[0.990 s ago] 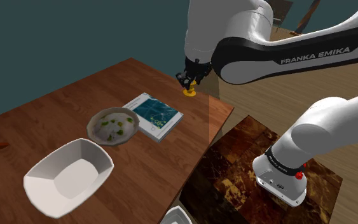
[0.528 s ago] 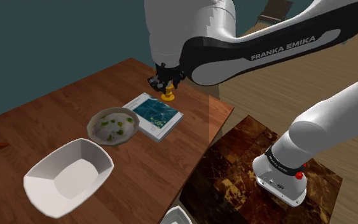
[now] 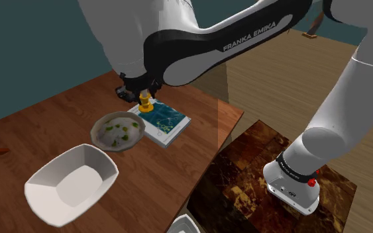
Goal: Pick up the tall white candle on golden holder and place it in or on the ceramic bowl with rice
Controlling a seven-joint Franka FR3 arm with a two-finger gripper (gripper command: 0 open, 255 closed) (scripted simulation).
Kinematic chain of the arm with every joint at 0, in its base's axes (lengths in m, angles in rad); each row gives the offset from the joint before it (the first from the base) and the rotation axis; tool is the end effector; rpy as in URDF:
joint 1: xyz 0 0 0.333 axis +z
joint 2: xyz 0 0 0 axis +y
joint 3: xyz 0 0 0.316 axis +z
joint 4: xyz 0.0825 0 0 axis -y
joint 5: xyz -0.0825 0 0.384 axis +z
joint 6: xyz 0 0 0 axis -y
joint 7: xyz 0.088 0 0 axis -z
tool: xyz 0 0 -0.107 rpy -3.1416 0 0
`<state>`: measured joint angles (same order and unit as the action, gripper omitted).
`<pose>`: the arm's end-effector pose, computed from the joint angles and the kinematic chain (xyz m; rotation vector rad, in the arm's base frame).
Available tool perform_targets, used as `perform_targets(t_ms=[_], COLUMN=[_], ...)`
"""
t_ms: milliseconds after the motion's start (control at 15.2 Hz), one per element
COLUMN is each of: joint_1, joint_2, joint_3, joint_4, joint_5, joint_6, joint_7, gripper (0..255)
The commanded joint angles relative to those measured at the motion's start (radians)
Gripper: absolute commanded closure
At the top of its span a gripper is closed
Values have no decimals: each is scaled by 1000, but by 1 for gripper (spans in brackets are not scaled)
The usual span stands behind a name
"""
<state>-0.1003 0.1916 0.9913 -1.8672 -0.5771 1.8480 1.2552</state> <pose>0.4167 0.4083 0.4503 2.8256 -0.2404 0.4118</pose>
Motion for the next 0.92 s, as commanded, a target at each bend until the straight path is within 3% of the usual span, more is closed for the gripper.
perform_targets(t_ms=[0, 396, 858], joint_1=[80, 348, 339], joint_2=[122, 394, 416], joint_3=[-14, -107, -120], joint_4=[112, 460, 396], joint_5=[-88, -239, -259], joint_6=[-72, -242, -175], joint_7=[59, 108, 147], gripper=[255, 255, 255])
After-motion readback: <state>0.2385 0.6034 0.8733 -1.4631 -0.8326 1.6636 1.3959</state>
